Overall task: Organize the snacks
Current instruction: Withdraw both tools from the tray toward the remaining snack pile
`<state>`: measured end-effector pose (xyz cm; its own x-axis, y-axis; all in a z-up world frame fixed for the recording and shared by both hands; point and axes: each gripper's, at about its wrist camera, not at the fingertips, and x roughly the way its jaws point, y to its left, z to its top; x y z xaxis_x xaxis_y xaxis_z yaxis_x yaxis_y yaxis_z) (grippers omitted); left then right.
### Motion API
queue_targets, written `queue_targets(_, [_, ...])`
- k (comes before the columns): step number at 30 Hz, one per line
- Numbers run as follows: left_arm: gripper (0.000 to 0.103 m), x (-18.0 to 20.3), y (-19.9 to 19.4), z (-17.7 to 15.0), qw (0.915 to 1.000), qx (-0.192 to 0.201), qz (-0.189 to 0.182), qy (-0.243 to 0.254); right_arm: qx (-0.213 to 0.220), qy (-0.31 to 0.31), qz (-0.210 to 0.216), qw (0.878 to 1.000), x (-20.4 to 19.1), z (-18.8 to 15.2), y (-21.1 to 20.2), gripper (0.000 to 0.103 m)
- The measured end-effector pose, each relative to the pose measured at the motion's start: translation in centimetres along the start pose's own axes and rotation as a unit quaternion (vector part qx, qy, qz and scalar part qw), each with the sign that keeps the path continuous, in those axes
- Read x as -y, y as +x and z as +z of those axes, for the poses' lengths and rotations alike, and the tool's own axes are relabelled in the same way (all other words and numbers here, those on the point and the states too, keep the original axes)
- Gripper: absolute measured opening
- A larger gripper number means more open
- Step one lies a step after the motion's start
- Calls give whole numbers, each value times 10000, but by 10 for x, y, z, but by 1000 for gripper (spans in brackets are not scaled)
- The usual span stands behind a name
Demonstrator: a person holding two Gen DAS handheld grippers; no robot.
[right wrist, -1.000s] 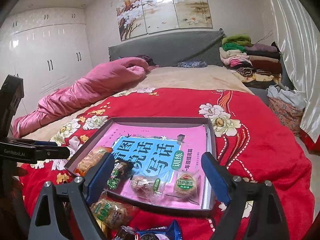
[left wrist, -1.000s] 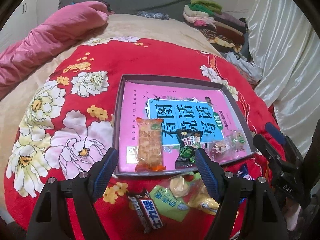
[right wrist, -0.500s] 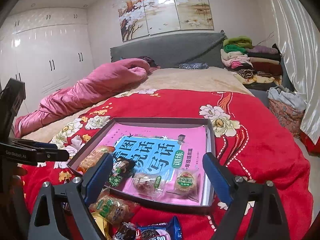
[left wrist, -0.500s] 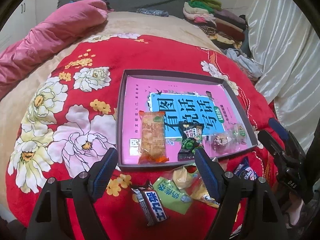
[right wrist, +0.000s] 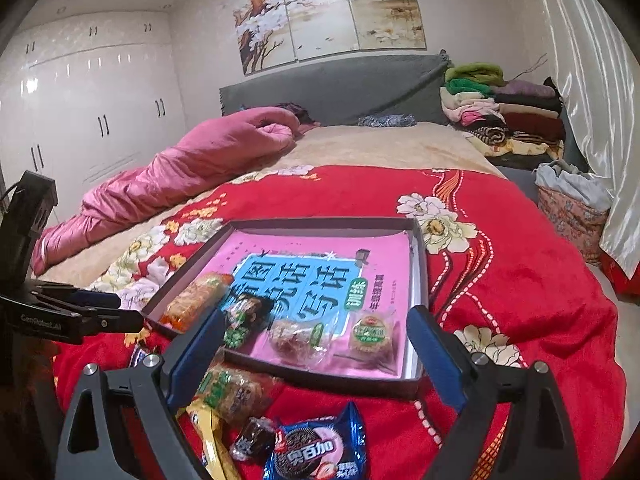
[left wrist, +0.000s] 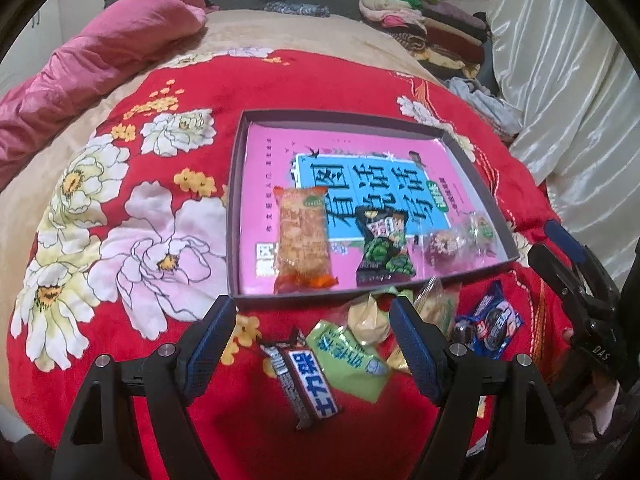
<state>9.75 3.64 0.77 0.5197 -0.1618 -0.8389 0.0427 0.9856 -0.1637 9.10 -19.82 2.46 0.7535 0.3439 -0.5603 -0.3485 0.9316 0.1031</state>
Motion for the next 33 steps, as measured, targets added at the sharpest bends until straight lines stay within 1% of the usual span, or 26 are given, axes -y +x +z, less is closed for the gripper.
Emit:
queue_targets(11, [80, -5, 4, -19, 9998, -208, 74, 19, -306, -335, 193, 9988, -27, -13, 4, 92])
queue_targets(23, [80, -4, 12, -34, 9990, -417, 125, 73, -539, -502, 313, 9968, -41, -21, 10, 92])
queue_targets(33, [80, -4, 28, -46, 9978, -649, 112, 22, -896, -526, 396, 9938, -47, -31, 26, 92])
